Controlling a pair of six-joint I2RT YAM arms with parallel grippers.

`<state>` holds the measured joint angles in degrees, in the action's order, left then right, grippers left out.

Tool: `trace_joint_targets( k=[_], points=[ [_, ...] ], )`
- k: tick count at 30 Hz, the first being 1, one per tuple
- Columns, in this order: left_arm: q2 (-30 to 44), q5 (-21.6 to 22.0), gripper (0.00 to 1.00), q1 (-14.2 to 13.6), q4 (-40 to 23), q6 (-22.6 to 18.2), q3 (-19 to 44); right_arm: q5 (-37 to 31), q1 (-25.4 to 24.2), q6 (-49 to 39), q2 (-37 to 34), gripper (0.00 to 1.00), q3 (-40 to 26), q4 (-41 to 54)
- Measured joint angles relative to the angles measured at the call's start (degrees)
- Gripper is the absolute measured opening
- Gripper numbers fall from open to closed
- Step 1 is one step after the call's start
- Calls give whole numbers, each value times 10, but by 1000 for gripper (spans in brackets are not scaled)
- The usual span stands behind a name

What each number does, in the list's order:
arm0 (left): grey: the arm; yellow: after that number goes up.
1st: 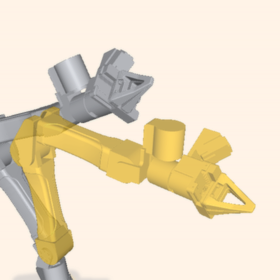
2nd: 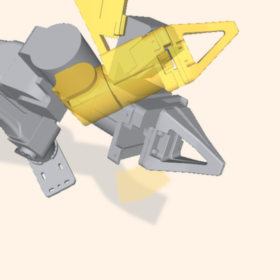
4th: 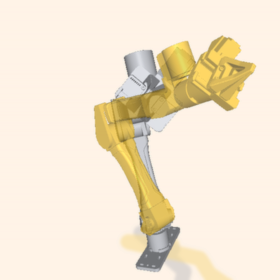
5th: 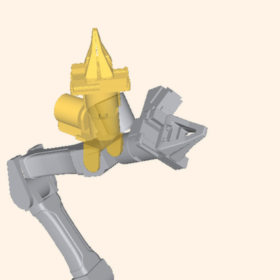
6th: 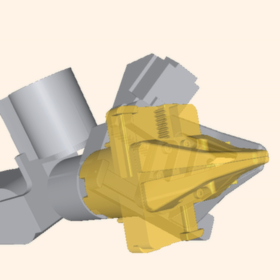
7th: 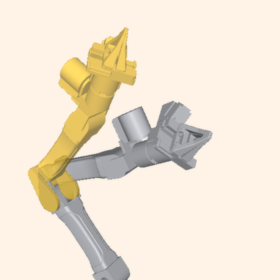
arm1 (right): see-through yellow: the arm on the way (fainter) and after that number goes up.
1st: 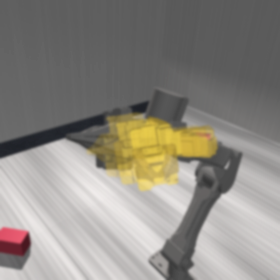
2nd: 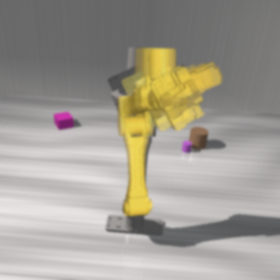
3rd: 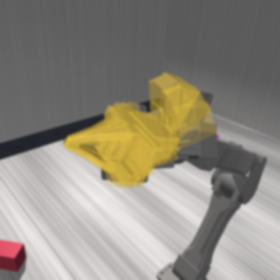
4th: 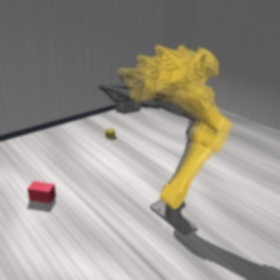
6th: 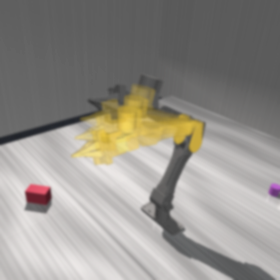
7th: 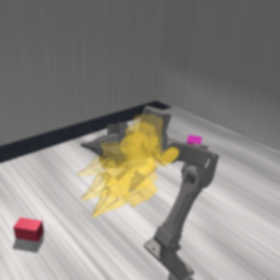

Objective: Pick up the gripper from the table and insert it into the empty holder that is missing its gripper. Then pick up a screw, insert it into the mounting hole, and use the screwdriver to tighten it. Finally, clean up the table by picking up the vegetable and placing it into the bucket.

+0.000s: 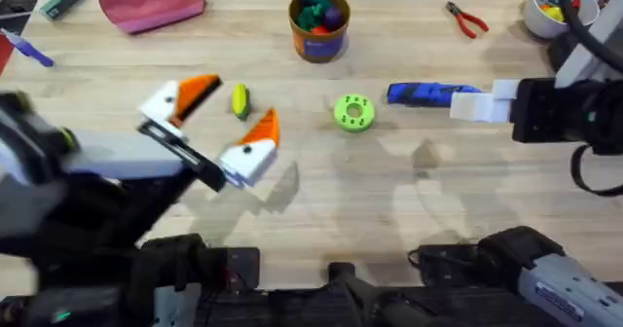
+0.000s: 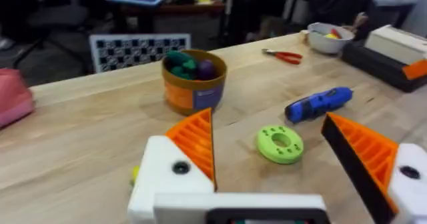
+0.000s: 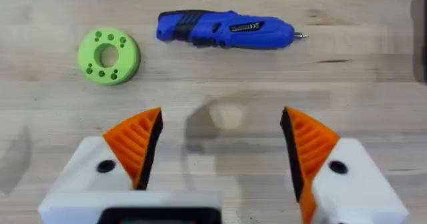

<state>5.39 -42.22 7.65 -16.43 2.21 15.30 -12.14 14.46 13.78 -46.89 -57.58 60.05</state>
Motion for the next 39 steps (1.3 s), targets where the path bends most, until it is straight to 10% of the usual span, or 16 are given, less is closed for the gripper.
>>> trace_joint_targets(
  k=[17, 28, 39],
  points=[
    [448, 171, 986, 32, -389, -64, 433, 0, 0, 2, 0, 994, 0, 0],
    [615, 228, 986, 31, -409, -60, 497, 0, 0, 2, 0, 994, 0, 0],
    [738, 381, 986, -99, -427, 11, 533, 0, 0, 2, 0, 994, 0, 0]
  ],
)
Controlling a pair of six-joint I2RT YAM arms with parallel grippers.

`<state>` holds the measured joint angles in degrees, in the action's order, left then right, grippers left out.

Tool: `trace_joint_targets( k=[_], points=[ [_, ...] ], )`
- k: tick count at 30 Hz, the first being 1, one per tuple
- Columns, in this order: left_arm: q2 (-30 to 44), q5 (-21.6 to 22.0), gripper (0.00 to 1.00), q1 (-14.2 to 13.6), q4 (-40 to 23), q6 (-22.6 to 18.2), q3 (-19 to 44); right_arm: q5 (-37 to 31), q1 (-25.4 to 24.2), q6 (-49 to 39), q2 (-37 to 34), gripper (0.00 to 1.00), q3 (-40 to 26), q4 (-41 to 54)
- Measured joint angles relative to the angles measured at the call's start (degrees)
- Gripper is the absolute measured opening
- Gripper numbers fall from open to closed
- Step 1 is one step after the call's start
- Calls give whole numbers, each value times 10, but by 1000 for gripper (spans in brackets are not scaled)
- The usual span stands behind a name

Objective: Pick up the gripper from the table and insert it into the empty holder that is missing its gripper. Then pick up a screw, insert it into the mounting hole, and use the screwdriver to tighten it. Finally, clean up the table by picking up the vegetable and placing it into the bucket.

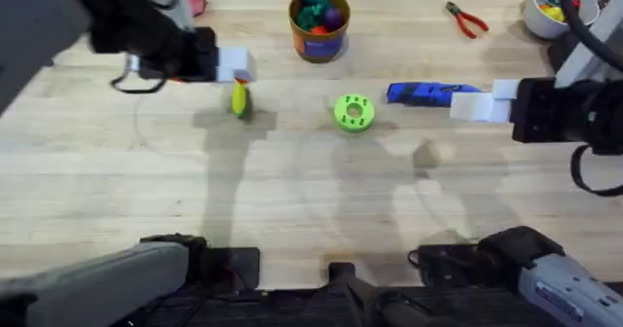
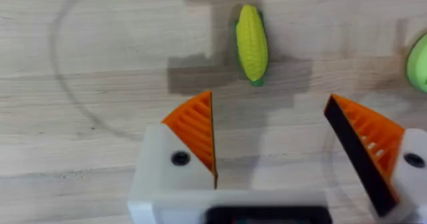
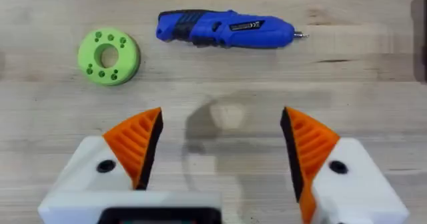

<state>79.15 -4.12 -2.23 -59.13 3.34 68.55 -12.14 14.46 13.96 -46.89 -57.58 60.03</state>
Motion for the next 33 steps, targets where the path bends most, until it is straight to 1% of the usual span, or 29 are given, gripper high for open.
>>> trace_joint_targets(
  k=[1, 3, 5, 9, 11, 15, 20, 24, 26, 28, 29, 32, 33],
  points=[
    [13, 9, 986, -12, 0, 9, 0, 0, 0, 0, 0, 993, 0, 0],
    [40, 22, 986, -27, 2, 25, 0, 0, 0, 0, 0, 994, 0, 0],
    [70, 31, 986, -33, 5, 39, 0, 0, 0, 0, 0, 994, 0, 0],
    [131, 43, 986, -33, 15, 61, 0, 0, 0, 0, 0, 994, 0, 0],
    [156, 44, 986, -33, 34, 67, 0, 0, 0, 0, 0, 994, 0, 0],
    [198, 45, 987, -33, 74, 75, 0, 0, 0, 0, 0, 994, 0, 0],
    [232, 46, 995, -33, 83, 77, 0, 0, 0, 0, 0, 994, 0, 0],
    [244, 43, 929, -33, 84, 79, 0, 0, 0, 0, 0, 994, 0, 0],
    [244, 43, 827, -33, 83, 79, 0, 0, 0, 0, 0, 994, 0, 0],
    [244, 41, 663, -33, 81, 81, 0, 0, 0, 0, 0, 994, 0, 0],
    [244, 40, 545, -33, 77, 81, 1, 0, 0, 0, 0, 994, 0, 0],
    [244, 39, 93, -33, 74, 82, 1, 0, 0, 0, 0, 994, 0, 0],
    [244, 39, 33, -33, 74, 82, 1, 0, 0, 0, 0, 994, 0, 0]
  ],
)
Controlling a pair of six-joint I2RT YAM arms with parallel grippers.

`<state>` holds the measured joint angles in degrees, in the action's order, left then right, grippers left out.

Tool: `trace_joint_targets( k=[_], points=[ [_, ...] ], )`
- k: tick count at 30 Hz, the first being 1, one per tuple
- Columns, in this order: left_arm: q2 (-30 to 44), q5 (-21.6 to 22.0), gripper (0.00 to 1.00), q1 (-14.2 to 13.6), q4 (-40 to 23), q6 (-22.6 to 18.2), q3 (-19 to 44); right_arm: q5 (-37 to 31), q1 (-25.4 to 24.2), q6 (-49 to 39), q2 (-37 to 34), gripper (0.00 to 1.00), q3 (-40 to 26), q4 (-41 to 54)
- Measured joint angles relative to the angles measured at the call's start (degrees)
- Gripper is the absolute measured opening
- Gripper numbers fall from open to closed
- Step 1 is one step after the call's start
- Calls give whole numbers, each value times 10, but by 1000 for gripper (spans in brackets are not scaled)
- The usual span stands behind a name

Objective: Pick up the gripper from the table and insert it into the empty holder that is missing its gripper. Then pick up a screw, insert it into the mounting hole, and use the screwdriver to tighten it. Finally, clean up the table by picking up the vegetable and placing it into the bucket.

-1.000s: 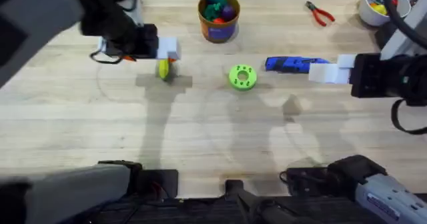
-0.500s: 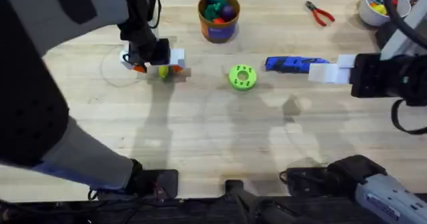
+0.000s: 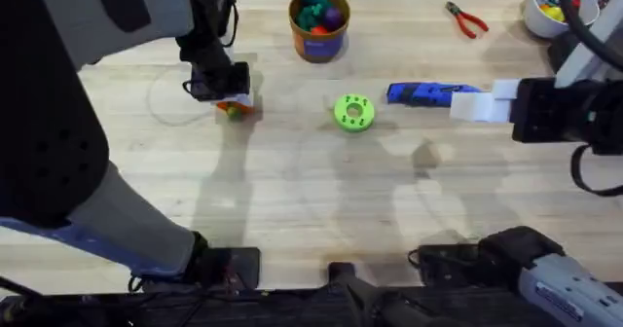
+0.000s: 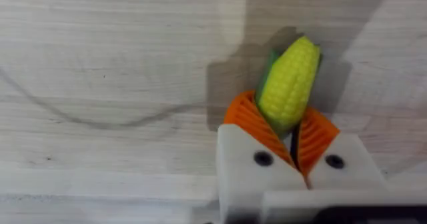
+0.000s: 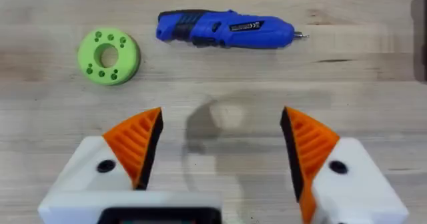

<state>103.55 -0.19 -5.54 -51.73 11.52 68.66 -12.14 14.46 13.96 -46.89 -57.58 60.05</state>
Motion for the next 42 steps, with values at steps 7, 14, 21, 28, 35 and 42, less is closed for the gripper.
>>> trace_joint_targets(
  k=[7, 14, 21, 28, 35, 42],
  points=[
    [0, 0, 29, 0, 6, 1, 4, 0, 0, 0, 0, 994, 0, 0],
    [0, -2, 29, -1, -25, -1, 108, 0, 0, 0, 0, 994, 0, 0],
    [0, -44, 29, -22, 39, -8, 248, 0, 0, 0, 0, 994, 0, 0],
    [-1, -88, 29, -72, 135, 2, 259, 0, 0, 0, 0, 994, 0, 0],
    [38, -97, 29, -122, 173, 10, 259, 0, 0, 0, 0, 994, 0, 0],
    [93, -99, 29, -139, 179, 10, 259, 0, 0, 0, 0, 993, 0, 0]
  ],
)
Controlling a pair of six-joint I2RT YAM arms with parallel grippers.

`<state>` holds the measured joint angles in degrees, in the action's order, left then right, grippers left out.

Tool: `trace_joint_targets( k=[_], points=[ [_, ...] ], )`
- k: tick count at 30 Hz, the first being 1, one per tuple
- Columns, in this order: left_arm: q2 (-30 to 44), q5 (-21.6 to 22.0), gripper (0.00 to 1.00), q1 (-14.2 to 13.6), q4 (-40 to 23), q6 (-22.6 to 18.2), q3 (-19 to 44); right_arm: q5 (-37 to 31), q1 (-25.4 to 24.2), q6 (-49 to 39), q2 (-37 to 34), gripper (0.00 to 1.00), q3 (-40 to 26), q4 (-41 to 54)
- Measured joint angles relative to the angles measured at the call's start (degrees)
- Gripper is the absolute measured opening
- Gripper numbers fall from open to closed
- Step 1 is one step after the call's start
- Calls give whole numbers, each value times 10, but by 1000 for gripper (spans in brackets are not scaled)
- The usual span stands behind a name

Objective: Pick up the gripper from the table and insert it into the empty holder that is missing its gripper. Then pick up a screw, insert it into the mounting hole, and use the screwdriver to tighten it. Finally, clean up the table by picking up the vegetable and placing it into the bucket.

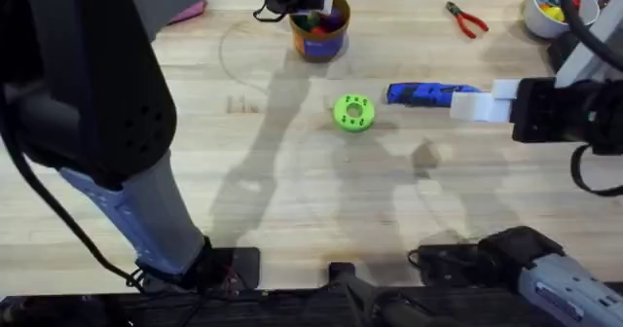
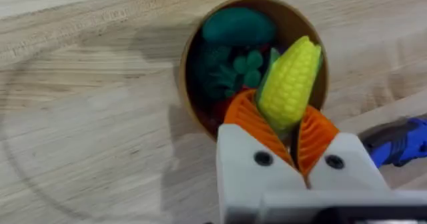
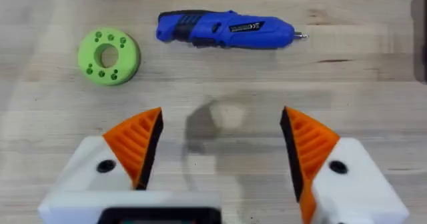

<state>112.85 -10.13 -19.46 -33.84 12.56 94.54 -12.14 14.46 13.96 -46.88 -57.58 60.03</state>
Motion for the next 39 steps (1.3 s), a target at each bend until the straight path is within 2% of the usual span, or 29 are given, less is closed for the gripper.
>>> trace_joint_targets(
  k=[2, 3, 8, 9, 16, 19, 25, 29, 32, 39],
  points=[
    [0, 0, 29, 2, 0, 1, 0, 0, 0, 0, 0, 994, 0, 0],
    [-1, 0, 117, 3, 2, -1, 0, 0, 0, 0, 0, 994, 0, 0],
    [-3, 0, 922, 9, -2, 3, 0, 0, 0, 0, 0, 994, 0, 0],
    [-4, 0, 963, 10, -4, 5, 0, 0, 0, 0, 0, 994, 0, 0],
    [-60, 1, 985, 20, -40, -5, 0, 0, 0, 0, 0, 994, 0, 0],
    [-107, 10, 986, 25, -89, -18, 0, 0, 0, 0, 0, 993, 0, 0],
    [-204, 72, 986, 33, -219, -51, 0, 0, 0, 0, 0, 994, 0, 0],
    [-253, 88, 986, 39, -284, -77, -6, 0, 0, 0, 0, 994, 0, 0],
    [-299, 92, 985, 58, -301, -85, -49, 0, 0, 0, 0, 994, 0, 0],
    [-429, 98, 985, 99, -289, -91, -212, 0, 0, 0, 0, 994, 0, 3]
  ],
)
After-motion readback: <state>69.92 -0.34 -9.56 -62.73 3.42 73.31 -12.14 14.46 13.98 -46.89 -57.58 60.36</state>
